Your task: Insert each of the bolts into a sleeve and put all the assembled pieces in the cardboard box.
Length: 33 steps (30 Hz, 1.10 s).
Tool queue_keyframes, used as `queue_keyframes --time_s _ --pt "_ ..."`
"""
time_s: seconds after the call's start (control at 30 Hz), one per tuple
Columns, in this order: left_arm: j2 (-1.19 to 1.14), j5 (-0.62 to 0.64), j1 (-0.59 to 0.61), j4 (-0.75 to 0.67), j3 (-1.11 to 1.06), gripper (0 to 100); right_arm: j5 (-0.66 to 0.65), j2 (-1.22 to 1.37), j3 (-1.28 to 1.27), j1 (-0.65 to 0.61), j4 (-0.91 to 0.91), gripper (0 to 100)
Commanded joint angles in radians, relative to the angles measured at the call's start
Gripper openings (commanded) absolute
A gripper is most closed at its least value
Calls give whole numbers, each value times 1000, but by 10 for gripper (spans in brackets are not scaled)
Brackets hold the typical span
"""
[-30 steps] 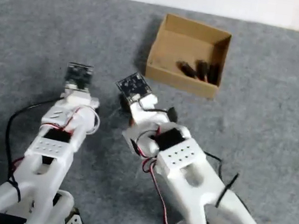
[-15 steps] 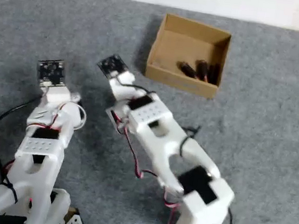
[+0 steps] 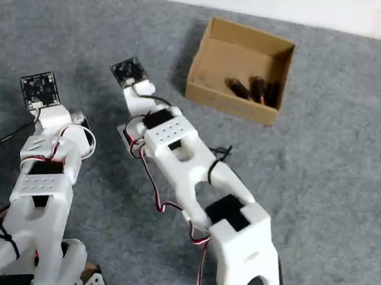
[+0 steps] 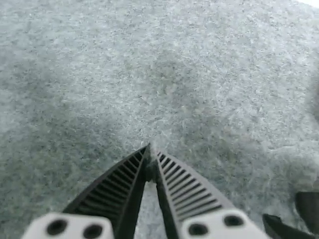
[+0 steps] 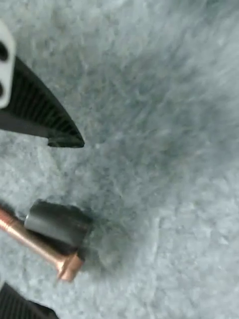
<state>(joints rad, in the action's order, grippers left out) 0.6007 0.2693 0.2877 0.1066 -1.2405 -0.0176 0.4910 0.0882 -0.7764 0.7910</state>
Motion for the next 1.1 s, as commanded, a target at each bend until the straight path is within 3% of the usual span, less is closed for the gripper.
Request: queue_keyframes --time_s 0.0,0.23,0.37,0.67,1.07 --pt "15 15 15 0 50 7 11 15 42 -10 7 428" --pt "15 15 19 0 53 7 170 39 71 -10 -2 428" --pt "15 17 45 0 65 7 176 38 71 -12 -2 423" --pt "15 17 62 0 73 7 178 36 148 -28 64 149" --pt "16 17 111 0 87 7 178 39 254 -88 162 150"
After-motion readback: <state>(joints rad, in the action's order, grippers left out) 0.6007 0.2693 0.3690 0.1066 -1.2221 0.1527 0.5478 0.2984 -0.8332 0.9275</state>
